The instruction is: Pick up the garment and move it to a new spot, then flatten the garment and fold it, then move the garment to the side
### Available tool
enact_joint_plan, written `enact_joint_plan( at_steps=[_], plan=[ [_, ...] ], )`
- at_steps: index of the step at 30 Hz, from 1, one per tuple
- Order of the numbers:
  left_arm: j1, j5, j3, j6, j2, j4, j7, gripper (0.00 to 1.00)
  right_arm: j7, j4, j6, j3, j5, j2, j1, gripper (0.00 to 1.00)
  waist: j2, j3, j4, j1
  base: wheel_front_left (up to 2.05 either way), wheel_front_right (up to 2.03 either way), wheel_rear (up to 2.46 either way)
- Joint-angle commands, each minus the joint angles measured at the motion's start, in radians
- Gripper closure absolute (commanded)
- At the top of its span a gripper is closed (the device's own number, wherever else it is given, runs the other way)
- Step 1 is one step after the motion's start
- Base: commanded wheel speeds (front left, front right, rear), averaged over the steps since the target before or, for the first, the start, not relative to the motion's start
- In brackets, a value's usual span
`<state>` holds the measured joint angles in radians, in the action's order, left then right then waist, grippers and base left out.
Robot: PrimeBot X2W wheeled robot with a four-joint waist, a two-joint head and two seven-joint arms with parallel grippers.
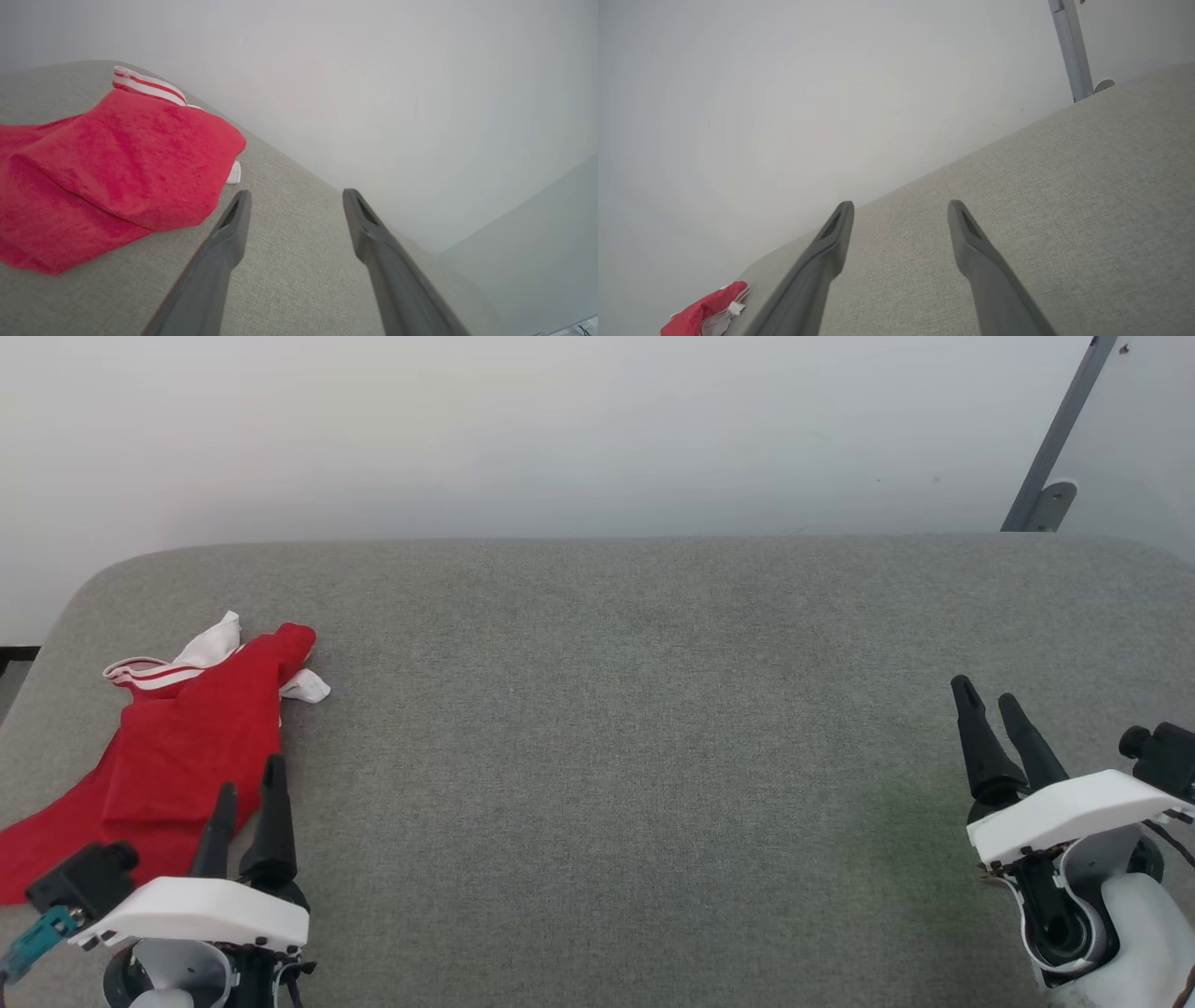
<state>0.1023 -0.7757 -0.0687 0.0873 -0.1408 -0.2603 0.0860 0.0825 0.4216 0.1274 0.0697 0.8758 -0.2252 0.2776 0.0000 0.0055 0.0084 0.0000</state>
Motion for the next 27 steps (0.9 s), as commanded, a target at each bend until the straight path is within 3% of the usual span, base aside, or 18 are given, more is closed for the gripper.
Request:
enact_joint_plan(
  at_steps=[1,27],
  plan=[
    [0.023,0.041,0.003,-0.004,-0.013,0.014,0.01,0.0,0.013,-0.006,0.004,0.005,-0.039,-0.011,0.03,0.0,0.0,0.0,0.0,0.0,0.0,0.0,0.0],
    [0.026,0.335,0.027,-0.006,-0.047,0.003,0.083,0.0,0.079,0.048,0.005,0.008,-0.376,-0.03,0.076,0.0,0.0,-0.009,0.005,0.0,0.0,0.0,0.0]
  ],
)
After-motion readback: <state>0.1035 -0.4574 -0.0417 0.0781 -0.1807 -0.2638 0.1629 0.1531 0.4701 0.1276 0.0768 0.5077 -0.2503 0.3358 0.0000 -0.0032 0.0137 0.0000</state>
